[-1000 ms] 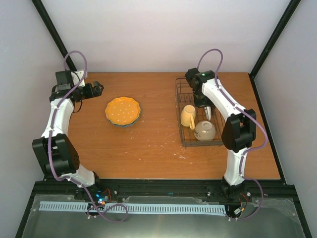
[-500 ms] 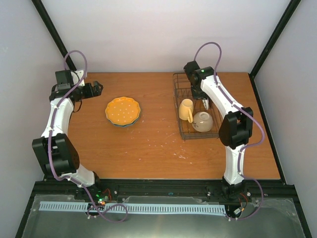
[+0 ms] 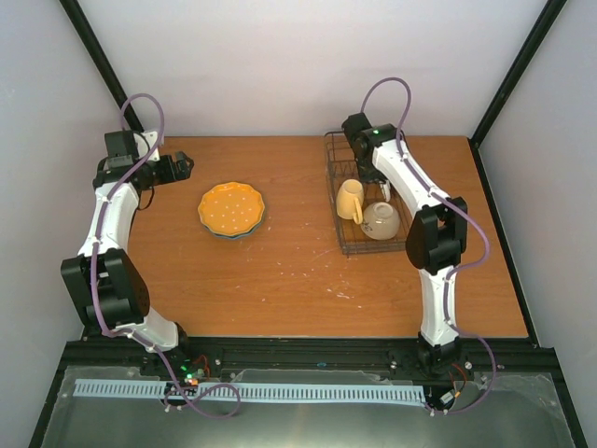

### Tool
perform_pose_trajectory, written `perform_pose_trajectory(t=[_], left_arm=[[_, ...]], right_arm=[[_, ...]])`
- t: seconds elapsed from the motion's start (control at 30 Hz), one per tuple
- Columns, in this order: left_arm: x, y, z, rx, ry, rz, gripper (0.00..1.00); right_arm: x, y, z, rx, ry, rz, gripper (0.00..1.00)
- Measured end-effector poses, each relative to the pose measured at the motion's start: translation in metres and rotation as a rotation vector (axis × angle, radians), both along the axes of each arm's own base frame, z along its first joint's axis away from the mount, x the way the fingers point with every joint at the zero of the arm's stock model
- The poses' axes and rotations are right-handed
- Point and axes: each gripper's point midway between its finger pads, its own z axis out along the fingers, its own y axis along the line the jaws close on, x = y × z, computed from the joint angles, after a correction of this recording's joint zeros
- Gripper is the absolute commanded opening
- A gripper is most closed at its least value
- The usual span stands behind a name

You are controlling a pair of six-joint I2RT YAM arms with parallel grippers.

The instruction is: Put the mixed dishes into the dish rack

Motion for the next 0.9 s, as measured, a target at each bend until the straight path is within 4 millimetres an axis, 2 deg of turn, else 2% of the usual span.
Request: perform_pose_trajectory(t=[0.1,0.2,0.4,0.6,0.9], left_arm=[[0.000,0.001,-0.001,0.003,0.004,0.003,1.00],[-0.001,0.002,-0.002,0.007,0.009,0.009,1.00],[-0.001,0.003,-0.004,0.017,0.013,0.010,1.00],[0.001,0.004,-0.006,0.016,0.022,0.011,1.00],[0.002,0.004,-0.008,0.013,0.027,0.009,1.00]], right_arm=[[0.007,0.002,-0.003,-0.005,-0.004,-0.003,0.07],[0.015,0.004,-0.005,-0.006,-0.016,-0.005,0.19],[0.026,-0.003,-0.009,-0.038,-0.037,-0.033,0.35],[0.032,-0.003,-0.024,-0.049,-0.027,-0.042,0.40],[0.036,-0.003,-0.022,-0.051,-0.051,-0.046,0.43]])
